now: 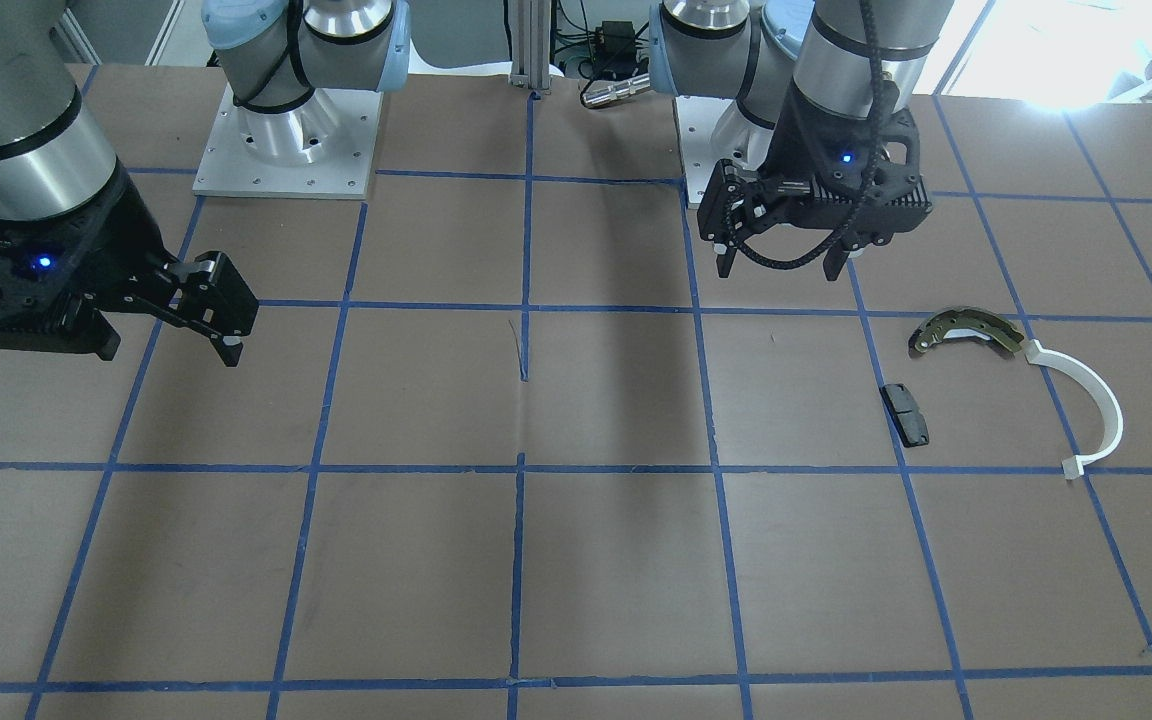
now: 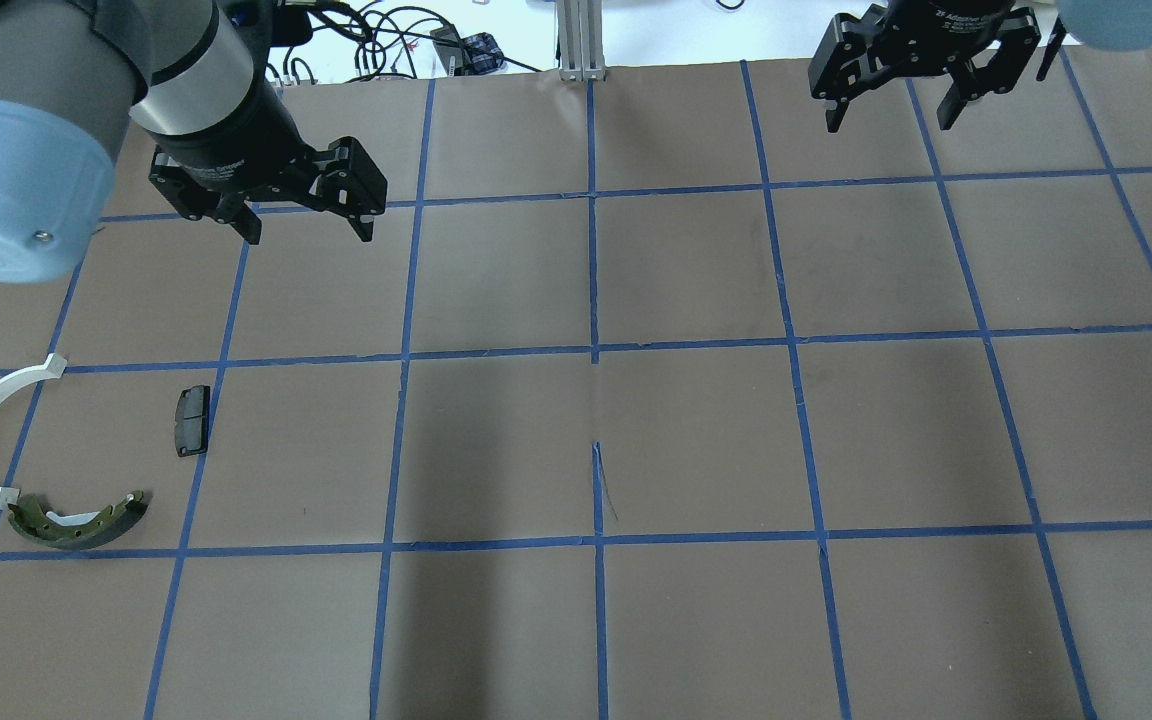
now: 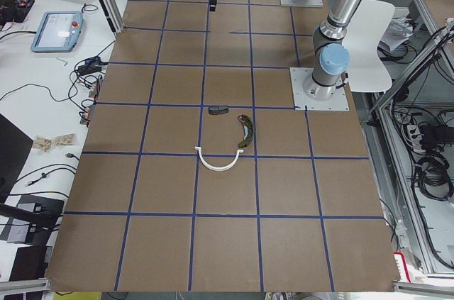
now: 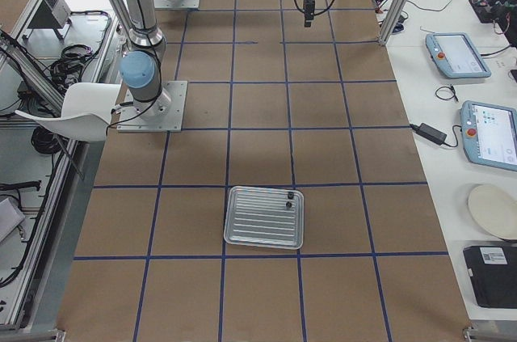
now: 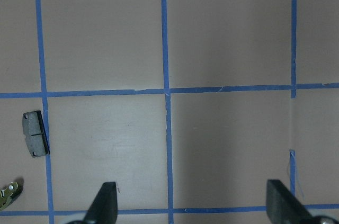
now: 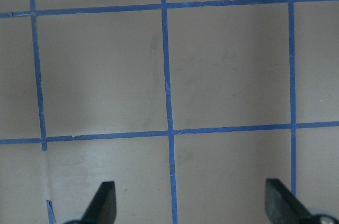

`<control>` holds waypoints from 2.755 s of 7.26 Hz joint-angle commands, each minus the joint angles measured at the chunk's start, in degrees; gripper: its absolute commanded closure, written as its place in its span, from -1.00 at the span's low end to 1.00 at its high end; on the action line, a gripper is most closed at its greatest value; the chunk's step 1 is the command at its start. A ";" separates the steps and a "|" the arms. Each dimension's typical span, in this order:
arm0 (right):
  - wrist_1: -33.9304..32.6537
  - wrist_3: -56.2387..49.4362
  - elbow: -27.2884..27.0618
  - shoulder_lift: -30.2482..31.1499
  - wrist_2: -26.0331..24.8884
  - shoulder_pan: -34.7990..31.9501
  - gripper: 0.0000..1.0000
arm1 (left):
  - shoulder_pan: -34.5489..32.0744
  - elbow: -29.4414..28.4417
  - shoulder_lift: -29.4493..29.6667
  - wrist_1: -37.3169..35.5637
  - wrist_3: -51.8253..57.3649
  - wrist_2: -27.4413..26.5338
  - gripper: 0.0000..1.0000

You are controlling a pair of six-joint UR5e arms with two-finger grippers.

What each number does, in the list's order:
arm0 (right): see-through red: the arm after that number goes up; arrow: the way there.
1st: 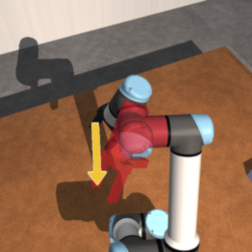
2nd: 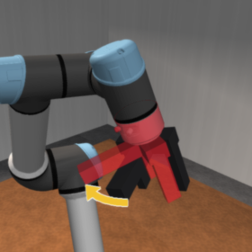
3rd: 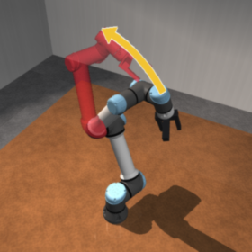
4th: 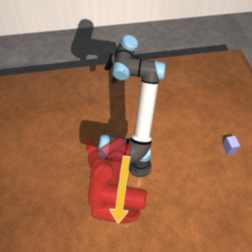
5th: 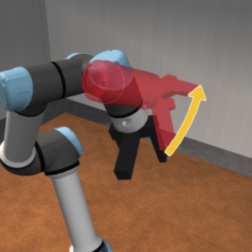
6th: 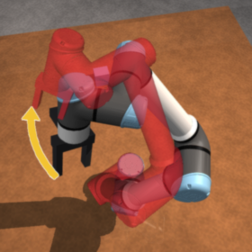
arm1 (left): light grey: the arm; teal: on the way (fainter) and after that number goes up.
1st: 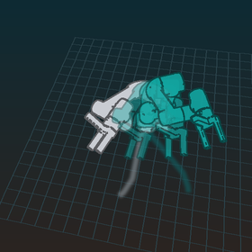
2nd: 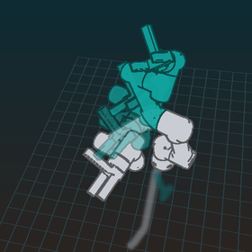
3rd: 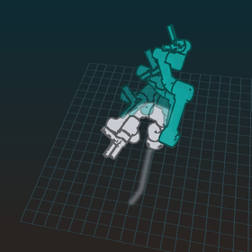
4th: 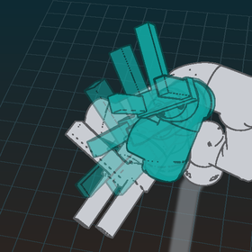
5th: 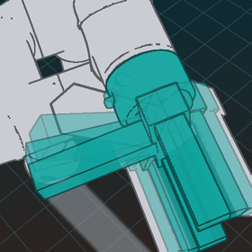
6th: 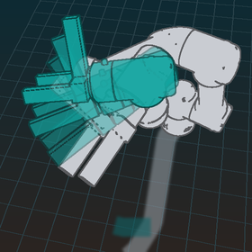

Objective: Place bearing gear from tray to pile

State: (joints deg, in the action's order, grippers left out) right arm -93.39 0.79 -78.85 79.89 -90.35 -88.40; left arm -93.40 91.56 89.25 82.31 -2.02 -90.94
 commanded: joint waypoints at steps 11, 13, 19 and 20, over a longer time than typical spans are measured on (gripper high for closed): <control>8.41 -40.49 2.30 0.27 -3.07 28.19 -1.00 | -0.03 0.55 0.05 -1.45 0.08 -0.02 -1.00; 2.57 -59.35 2.47 -4.71 -3.86 38.62 -1.00 | -0.03 0.64 0.05 -1.45 0.08 -0.02 -1.00; -16.99 -93.00 -1.81 -23.63 -1.93 51.13 -1.00 | -0.12 0.64 0.05 -1.45 -0.01 -0.02 -1.00; -22.74 -87.86 -6.53 -23.21 -2.02 51.13 -1.00 | -0.12 0.64 0.05 -1.45 -0.27 -0.02 -1.00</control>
State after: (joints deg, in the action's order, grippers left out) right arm -111.28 -90.84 -80.68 57.00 -92.43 -37.36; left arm -93.50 92.18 89.30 80.86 -2.08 -90.97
